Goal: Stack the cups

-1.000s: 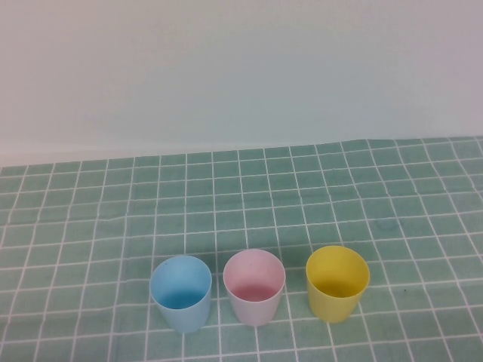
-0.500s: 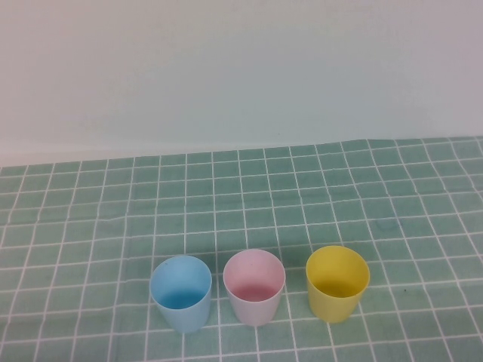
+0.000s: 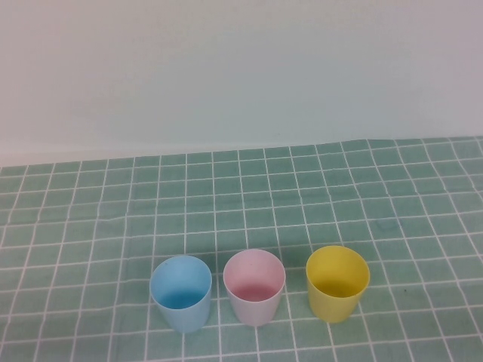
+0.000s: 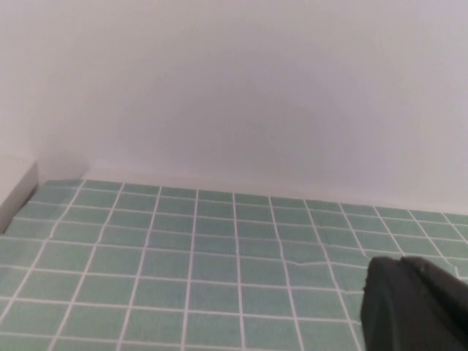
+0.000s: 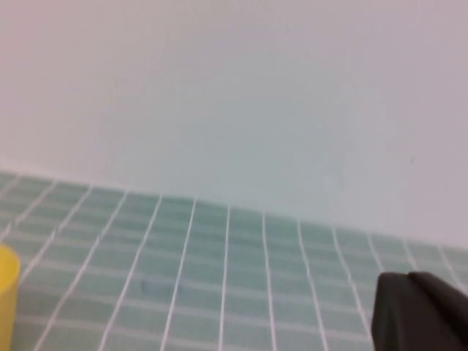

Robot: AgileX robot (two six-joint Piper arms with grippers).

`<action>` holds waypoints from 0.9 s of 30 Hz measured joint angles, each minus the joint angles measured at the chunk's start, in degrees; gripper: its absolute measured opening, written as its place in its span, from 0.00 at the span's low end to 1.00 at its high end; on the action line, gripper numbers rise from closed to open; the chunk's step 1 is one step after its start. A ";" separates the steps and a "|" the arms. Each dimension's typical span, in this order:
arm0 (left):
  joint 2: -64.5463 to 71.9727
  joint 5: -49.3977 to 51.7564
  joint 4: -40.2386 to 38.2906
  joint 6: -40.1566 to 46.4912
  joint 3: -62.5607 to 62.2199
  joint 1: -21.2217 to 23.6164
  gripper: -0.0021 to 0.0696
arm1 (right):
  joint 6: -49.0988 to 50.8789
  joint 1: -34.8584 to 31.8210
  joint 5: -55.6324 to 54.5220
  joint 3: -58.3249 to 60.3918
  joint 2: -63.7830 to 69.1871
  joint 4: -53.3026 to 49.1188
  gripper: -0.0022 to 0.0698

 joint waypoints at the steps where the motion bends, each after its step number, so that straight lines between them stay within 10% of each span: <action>1: 0.00 0.00 0.00 0.00 0.00 0.00 0.02 | 0.00 0.00 -1.31 0.00 0.00 0.00 0.03; 27: 0.00 -5.72 -2.44 -2.54 0.00 0.00 0.02 | 0.60 0.00 -5.75 0.00 0.00 0.49 0.03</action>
